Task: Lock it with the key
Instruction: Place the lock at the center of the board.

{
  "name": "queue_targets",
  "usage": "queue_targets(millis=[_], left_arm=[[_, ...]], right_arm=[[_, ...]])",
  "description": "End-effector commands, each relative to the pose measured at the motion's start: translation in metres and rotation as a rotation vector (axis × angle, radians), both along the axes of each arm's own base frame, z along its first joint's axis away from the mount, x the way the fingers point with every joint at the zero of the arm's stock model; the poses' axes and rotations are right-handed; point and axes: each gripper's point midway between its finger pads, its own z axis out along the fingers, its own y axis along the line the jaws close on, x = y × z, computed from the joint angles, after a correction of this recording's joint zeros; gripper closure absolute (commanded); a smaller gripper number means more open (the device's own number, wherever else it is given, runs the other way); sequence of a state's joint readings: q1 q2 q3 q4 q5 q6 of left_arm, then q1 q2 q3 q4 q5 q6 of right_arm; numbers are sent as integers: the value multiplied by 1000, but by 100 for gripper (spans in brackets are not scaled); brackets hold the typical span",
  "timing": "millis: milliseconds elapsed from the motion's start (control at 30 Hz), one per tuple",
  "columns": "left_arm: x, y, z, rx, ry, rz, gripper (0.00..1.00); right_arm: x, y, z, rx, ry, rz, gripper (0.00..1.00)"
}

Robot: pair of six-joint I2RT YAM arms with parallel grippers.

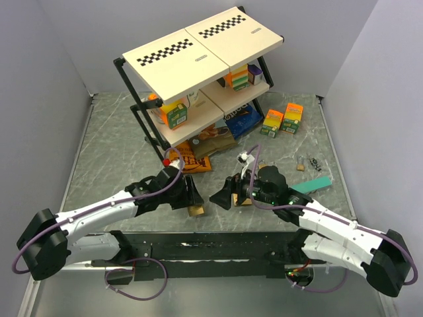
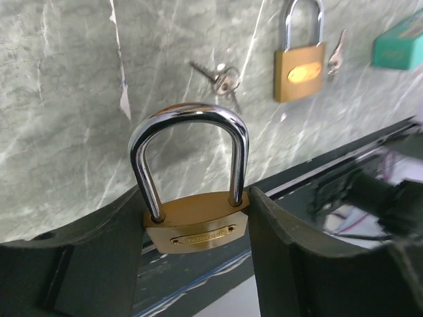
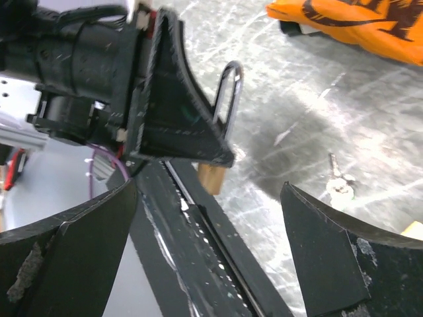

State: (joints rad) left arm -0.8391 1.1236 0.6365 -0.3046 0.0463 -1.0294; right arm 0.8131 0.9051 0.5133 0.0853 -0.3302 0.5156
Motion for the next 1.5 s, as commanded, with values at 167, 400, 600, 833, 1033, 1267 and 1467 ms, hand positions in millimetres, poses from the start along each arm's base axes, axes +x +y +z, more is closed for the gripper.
queue_targets(millis=[167, 400, 600, 833, 1033, 1267, 1467], left_arm=[[8, 3, -5, 83, -38, 3, 99], [14, -3, -11, 118, -35, -11, 97], [14, -15, -15, 121, -36, -45, 93], [20, -21, -26, 159, -33, -62, 90], [25, -24, -40, 196, -27, -78, 84], [31, -27, -49, 238, -21, -91, 81], [33, -29, -61, 287, 2, -115, 73]], right_arm=[[19, -31, 4, -97, -85, -60, 1], [19, -41, 0, -119, -71, -75, 1], [23, -45, 4, -123, -86, -85, 1], [24, -46, 7, -115, -93, -80, 1], [23, -48, 6, -108, -87, -85, 1], [24, -50, 5, -104, -83, -93, 1], [27, -53, 4, -103, -77, -108, 1]])
